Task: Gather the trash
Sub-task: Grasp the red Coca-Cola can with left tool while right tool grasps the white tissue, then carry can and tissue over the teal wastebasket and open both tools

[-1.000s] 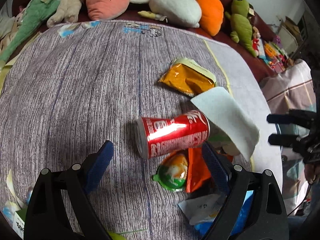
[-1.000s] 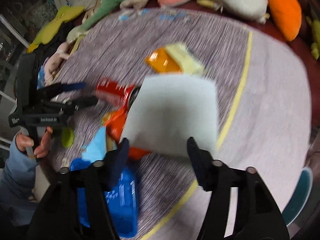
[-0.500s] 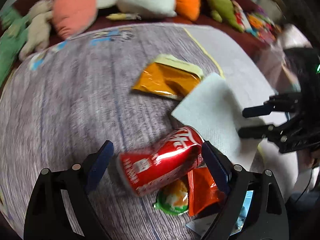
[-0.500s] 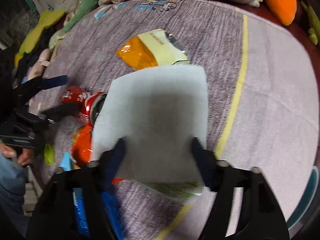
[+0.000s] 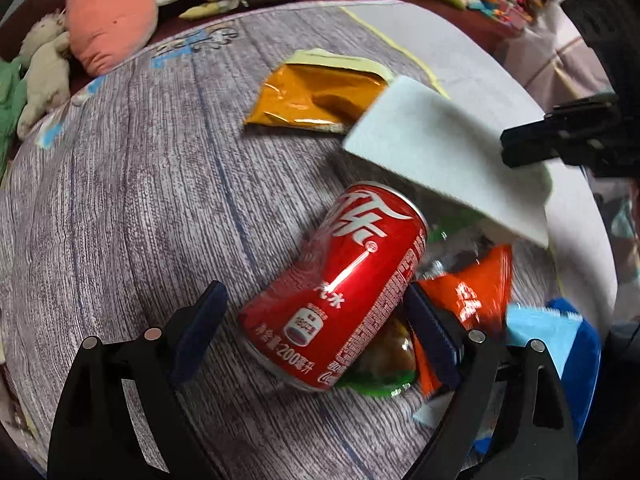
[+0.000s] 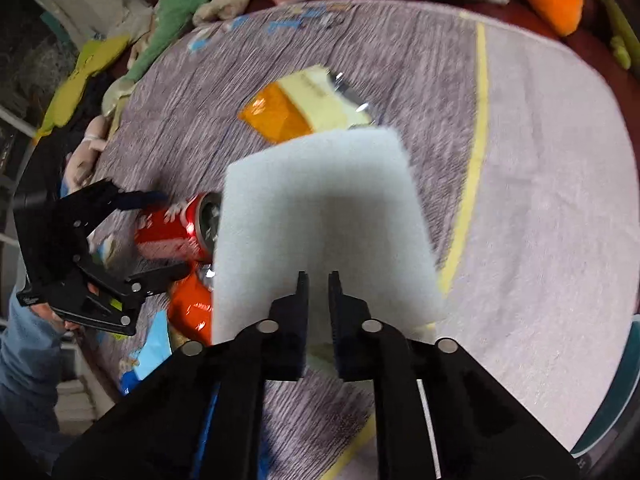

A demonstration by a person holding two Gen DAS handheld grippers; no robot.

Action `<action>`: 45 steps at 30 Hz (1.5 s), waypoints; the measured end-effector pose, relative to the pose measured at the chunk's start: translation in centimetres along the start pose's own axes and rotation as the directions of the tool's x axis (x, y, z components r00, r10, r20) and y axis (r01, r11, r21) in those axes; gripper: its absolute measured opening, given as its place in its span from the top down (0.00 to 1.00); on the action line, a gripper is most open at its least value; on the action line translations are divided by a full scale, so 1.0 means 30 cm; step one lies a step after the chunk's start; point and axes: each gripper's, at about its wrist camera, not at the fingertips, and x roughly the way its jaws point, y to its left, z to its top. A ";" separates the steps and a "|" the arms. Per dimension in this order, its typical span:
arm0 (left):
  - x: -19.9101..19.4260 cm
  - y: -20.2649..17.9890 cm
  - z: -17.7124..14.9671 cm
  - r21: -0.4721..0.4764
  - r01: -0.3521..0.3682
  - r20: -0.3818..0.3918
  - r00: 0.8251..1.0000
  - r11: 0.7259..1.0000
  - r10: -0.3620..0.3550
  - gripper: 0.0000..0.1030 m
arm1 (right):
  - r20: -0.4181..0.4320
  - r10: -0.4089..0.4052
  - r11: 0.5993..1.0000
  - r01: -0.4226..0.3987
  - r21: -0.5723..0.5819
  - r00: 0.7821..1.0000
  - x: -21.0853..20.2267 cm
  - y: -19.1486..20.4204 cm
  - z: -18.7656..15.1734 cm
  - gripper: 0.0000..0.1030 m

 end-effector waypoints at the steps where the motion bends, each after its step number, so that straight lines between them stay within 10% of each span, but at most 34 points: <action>1: 0.005 0.003 0.007 -0.005 0.005 0.002 1.000 1.000 -0.005 0.12 | 0.007 -0.001 1.000 0.001 0.013 1.000 -0.001 -0.005 0.007 0.43; 12: 0.041 0.012 -0.002 -0.082 0.042 0.049 0.998 0.996 -0.038 0.38 | 0.001 0.000 1.000 0.000 0.007 1.000 0.103 -0.003 0.054 0.33; 17: 0.032 0.019 -0.003 -0.151 0.042 0.060 0.998 0.988 -0.033 0.38 | 0.025 0.019 1.000 -0.019 0.001 1.000 0.085 0.005 0.046 0.76; 20: 0.012 -0.002 -0.001 -0.169 0.034 0.075 0.997 0.985 -0.022 0.42 | 0.043 0.013 1.000 -0.014 0.017 0.999 0.053 -0.010 0.032 0.84; 36: -0.147 -0.056 0.001 -0.317 0.037 0.147 0.989 0.948 0.011 0.45 | 0.165 0.021 0.988 -0.046 0.148 0.986 -0.161 -0.141 -0.060 0.93; 45: -0.273 -0.286 0.086 -0.265 0.066 0.189 0.982 0.962 -0.015 0.45 | 0.266 0.017 0.969 -0.081 0.234 0.964 -0.337 -0.289 -0.197 0.93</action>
